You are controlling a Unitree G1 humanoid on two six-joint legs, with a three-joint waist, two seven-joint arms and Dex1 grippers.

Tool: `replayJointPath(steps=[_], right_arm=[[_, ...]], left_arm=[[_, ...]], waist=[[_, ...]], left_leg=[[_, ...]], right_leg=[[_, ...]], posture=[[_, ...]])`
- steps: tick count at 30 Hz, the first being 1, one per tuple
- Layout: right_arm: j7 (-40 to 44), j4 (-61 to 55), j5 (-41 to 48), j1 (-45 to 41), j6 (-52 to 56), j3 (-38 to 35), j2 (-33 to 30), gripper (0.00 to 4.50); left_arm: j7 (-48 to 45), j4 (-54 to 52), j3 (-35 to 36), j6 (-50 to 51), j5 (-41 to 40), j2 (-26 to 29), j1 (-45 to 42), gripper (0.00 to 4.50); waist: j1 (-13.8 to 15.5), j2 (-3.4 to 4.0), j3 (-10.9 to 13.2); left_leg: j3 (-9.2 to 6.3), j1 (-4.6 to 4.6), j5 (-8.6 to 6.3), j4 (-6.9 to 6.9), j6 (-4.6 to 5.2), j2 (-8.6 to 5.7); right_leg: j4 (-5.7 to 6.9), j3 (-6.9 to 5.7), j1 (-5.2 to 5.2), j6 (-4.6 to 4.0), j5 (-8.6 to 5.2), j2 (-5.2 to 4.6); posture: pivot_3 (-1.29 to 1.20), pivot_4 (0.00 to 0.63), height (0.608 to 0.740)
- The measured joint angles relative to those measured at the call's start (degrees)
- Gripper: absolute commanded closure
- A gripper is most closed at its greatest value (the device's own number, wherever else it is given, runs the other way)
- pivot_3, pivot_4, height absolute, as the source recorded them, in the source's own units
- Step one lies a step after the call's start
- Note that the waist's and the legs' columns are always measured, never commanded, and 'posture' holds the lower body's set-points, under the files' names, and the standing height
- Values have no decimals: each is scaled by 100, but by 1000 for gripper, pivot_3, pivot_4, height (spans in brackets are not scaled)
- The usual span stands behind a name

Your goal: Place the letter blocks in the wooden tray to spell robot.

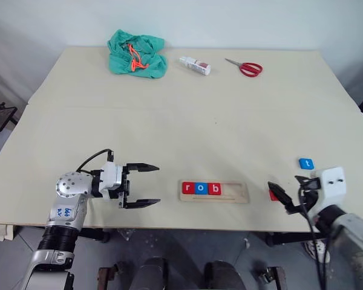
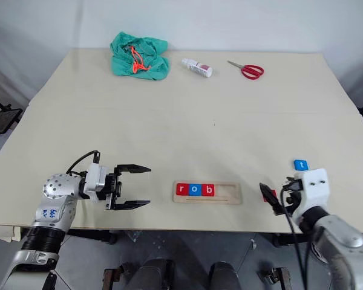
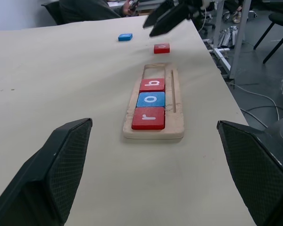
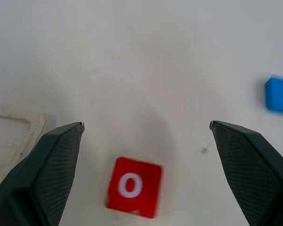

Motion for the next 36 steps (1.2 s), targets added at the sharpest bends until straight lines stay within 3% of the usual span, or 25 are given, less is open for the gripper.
replayJointPath(steps=[8, 16, 23, 35, 36], right_arm=[[2398, 1916, -234, -275, -1812, 216, -1270, 32], [4752, 4036, -745, -1923, -3707, 1440, -1948, 32], [5617, 5351, -1321, -2751, -4666, 2279, -1997, 32], [5917, 6605, -1784, -3210, -5637, 2588, -2044, 32], [5917, 6638, -1820, -3231, -5660, 2625, -2044, 202]], left_arm=[[13, 172, -21, -21, 11, -56, -216, 0], [5, 180, -48, -36, 26, -84, -248, 0], [43, -65, -5, -20, 16, 25, 18, 0], [246, -514, 39, 145, 12, 186, 367, 0], [255, -514, 39, 154, 12, 188, 367, 0]], waist=[[-22, -1, 0], [-29, -3, 1], [-3, -4, 2], [-18, -3, 2], [-16, -4, 2]], left_leg=[[9, 1, 1, 2, 2, 2], [6, -1, 1, 13, 2, 7], [-5, -14, 0, 30, 3, 4], [-1, -13, 0, 32, 2, 8], [-1, -13, 0, 33, 2, 8]], right_leg=[[-2, 0, 0, 0, 0, 0], [-4, -8, 2, 1, 0, 2], [-3, -20, 4, 1, 1, -2], [-4, -18, 4, 1, 0, 0], [-4, -18, 5, 1, 1, 0]], posture=[[0, 150, 740], [0, 150, 740], [0, 150, 740], [0, 150, 740], [0, 150, 740]])
